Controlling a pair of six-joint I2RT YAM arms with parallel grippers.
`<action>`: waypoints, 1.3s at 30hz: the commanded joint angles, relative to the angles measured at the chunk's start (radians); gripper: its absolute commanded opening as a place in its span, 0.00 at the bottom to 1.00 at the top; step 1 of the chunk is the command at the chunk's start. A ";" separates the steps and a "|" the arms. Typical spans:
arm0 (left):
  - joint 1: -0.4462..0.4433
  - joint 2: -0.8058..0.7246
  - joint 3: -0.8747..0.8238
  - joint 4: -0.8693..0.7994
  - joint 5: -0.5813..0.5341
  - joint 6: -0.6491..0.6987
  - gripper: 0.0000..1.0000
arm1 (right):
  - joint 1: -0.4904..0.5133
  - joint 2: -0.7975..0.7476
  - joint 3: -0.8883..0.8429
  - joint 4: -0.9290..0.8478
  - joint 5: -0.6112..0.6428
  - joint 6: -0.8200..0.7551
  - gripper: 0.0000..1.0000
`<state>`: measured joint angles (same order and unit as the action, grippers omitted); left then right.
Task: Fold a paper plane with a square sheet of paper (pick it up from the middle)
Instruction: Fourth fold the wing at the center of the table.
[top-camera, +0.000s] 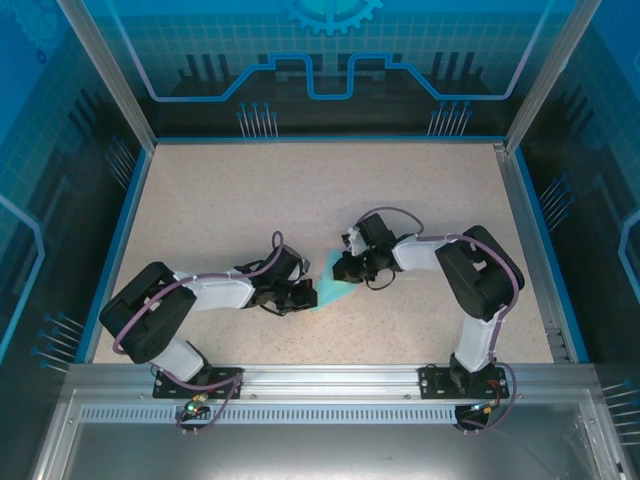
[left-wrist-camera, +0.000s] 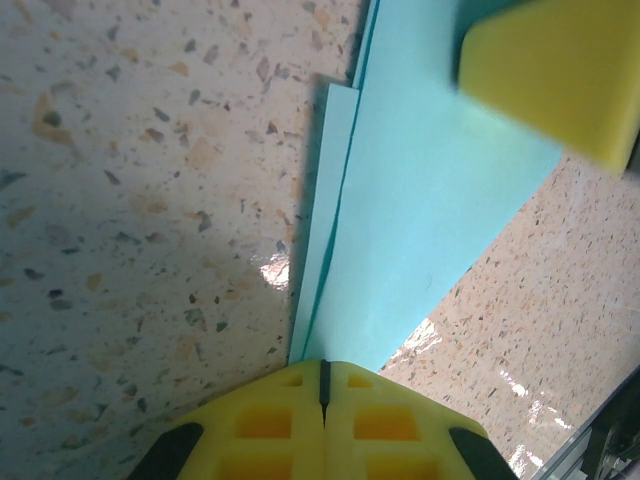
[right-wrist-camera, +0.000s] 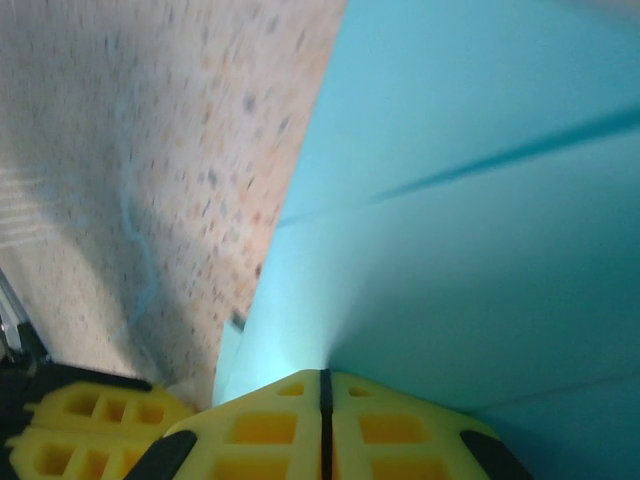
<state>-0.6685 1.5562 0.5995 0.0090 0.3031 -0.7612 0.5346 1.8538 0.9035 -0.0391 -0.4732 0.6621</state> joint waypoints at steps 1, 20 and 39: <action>-0.003 0.041 -0.047 -0.173 -0.013 0.009 0.00 | -0.078 0.043 0.027 -0.036 0.138 -0.039 0.09; -0.003 0.014 0.001 -0.186 -0.004 0.017 0.10 | -0.246 -0.018 0.120 -0.096 0.127 -0.067 0.18; 0.107 -0.264 0.107 -0.297 -0.270 -0.001 0.80 | 0.036 -0.363 -0.177 -0.019 0.250 0.355 0.57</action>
<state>-0.5877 1.3113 0.7315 -0.2367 0.0952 -0.7601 0.5327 1.4990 0.7269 -0.0868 -0.2665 0.9157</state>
